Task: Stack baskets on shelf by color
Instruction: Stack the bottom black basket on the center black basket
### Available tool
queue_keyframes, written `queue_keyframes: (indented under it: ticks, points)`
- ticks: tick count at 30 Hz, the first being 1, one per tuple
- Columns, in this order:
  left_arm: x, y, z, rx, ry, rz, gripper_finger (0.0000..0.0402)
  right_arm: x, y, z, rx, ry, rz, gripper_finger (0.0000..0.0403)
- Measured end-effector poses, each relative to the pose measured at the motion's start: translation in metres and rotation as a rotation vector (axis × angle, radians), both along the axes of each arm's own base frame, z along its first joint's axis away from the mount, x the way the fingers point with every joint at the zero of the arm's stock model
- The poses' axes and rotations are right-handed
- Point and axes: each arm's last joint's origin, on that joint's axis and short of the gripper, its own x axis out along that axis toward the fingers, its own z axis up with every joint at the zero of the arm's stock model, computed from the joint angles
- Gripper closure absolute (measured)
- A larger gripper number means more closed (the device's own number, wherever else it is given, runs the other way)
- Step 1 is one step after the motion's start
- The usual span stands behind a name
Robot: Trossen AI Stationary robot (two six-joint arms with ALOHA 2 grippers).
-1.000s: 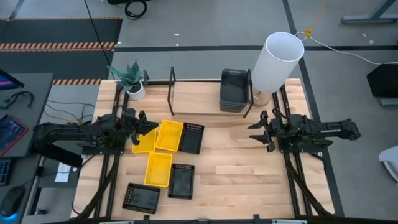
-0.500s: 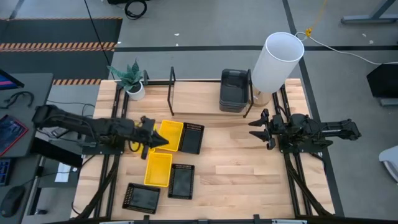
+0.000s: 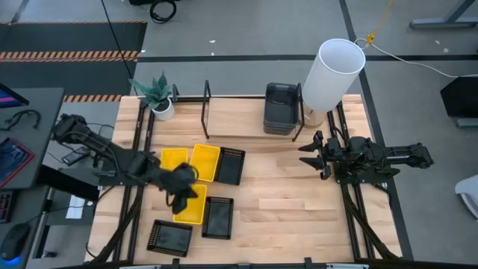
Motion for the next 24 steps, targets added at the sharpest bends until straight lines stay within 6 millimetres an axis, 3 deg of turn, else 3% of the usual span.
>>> queue_keyframes:
  ticks: [9,19,24]
  points:
    - [-0.018,-0.053,0.011,-0.263,0.322,0.091,0.039,0.0,0.0,0.0,-0.001,-0.002,0.0,0.0206]
    - [-0.046,-0.074,-0.008,-0.167,0.51,0.176,0.039,0.0,0.0,0.0,-0.001,-0.002,0.0,0.0206]
    - [-0.046,-0.074,-0.014,-0.122,0.554,0.188,0.0356,0.0,0.0,0.0,-0.001,-0.002,0.0,0.0206]
